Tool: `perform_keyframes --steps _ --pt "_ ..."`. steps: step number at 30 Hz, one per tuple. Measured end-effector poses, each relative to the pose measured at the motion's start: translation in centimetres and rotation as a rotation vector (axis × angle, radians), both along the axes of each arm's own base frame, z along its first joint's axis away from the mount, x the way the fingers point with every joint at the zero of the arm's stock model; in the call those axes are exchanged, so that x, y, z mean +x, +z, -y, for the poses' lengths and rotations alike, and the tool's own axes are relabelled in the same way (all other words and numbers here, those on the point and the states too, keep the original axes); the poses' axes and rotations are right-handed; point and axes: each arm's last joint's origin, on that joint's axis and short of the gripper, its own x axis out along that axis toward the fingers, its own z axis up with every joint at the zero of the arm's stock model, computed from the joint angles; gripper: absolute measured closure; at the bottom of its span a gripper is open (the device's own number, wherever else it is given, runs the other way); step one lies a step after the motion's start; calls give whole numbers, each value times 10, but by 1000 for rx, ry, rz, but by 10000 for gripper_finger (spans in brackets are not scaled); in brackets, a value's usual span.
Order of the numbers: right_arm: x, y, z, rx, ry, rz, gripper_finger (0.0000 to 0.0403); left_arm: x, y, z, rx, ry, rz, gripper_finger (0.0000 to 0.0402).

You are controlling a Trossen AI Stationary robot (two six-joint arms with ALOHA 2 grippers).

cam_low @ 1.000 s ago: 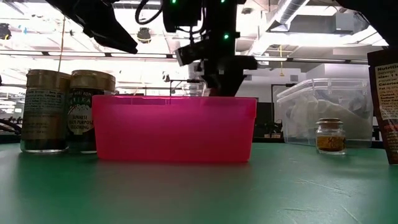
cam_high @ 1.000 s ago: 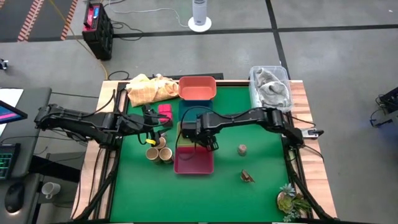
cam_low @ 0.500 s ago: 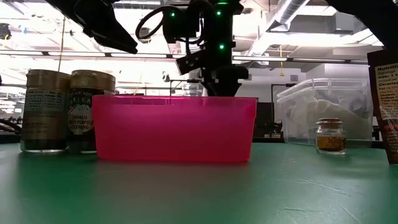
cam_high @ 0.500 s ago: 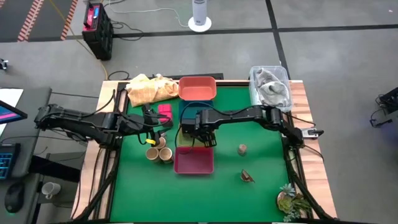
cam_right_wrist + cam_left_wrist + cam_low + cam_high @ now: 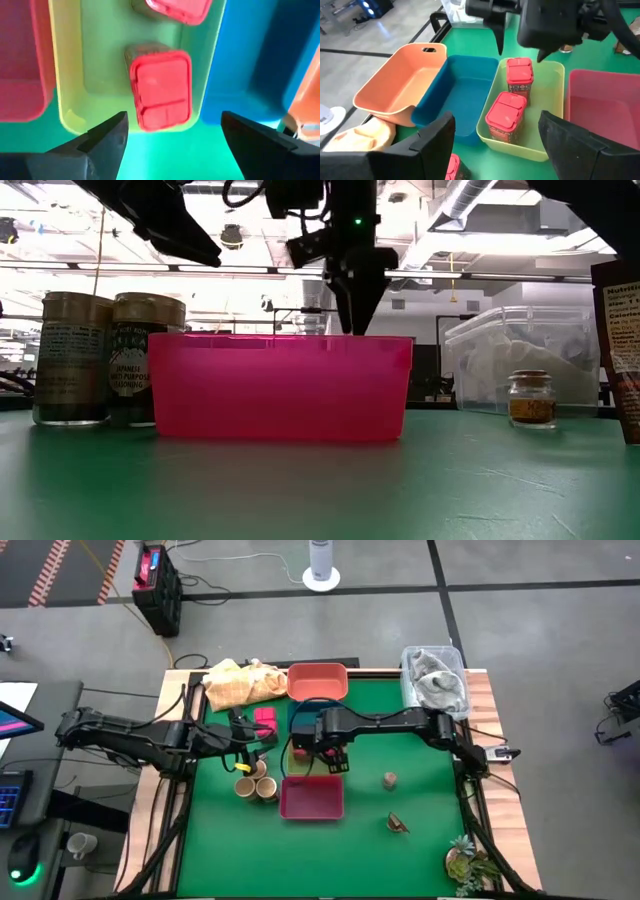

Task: Sort spices by type
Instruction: Put the right red seasoning bottle into the green bin

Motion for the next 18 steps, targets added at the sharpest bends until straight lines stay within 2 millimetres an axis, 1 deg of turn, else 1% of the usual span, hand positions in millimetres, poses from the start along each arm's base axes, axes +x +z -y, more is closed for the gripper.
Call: perform_keyframes --steps 7,14,17,18 --pt "-8 -8 -1 -6 -66 -63 65 -1 -13 1 -36 -6 -36 127" --pt "-10 -28 1 -49 -62 -100 67 -3 -16 4 -72 -9 -51 127" --pt "-11 -32 4 -81 -46 -61 68 -4 -16 7 -73 -25 -56 127" --pt "-12 -31 4 -97 -40 -36 68 -4 -16 8 -72 -30 -57 127"
